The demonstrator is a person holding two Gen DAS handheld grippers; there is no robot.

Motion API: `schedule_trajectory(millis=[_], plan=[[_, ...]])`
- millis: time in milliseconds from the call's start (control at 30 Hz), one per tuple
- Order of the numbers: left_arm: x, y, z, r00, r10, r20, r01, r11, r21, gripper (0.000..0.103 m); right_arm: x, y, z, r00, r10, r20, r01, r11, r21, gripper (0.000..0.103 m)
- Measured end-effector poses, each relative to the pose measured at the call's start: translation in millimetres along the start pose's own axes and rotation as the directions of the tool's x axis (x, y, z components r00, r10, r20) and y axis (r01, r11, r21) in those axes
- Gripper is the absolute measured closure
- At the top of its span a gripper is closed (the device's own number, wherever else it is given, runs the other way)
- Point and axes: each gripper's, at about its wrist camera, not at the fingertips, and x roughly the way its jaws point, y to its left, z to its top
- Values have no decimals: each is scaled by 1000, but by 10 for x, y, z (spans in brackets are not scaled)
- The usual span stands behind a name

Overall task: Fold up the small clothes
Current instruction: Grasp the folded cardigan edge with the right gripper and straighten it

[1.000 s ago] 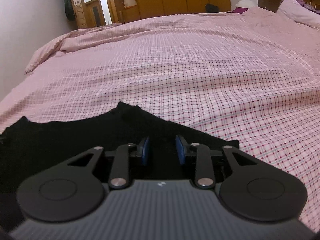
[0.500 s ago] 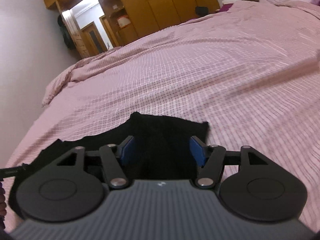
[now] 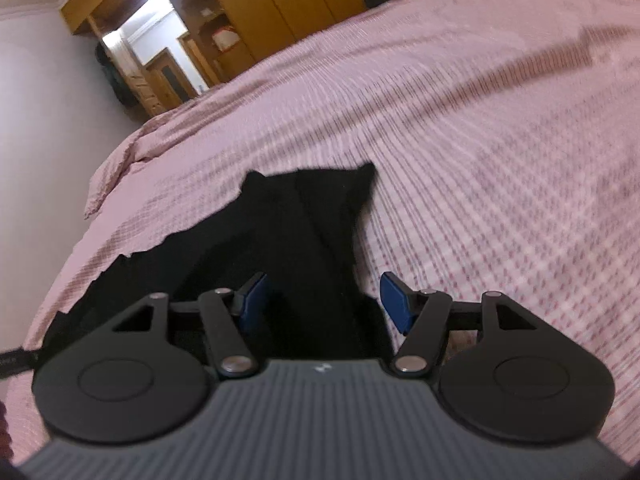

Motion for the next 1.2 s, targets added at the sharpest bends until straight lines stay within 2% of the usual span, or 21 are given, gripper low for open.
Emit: schedule_trajectory(millis=[333,600,767,933,1033,1100,1200], plan=[[140,-98,-98,999,33,-36,-32,999,17,23,91,-64,-183,997,56,45,-55,998,-29,33],[155,-91,-98,999,25,-39,-25,1000,16,21,93,-50,-210,997,60,51,-58,997,-43,31],[155,-48,-74,999,9,-47,-9,1000,-3,21,140,-29,-141,985,169,13,-170,985,30,29],[154,-38,-74,999,7,-46,-8,1000,-11,21,226,22,-200,986,164,41,-165,986,2,31],[144,-32,-79,999,12,-45,-13,1000,-12,21,229,-1,-202,986,157,54,-158,987,19,44],[123,-17,-82,999,13,-48,-14,1000,-23,21,229,-55,-181,984,167,56,-171,982,73,70],[82,18,-89,998,9,-55,-12,999,-48,21,235,-86,-173,980,192,57,-198,972,124,75]])
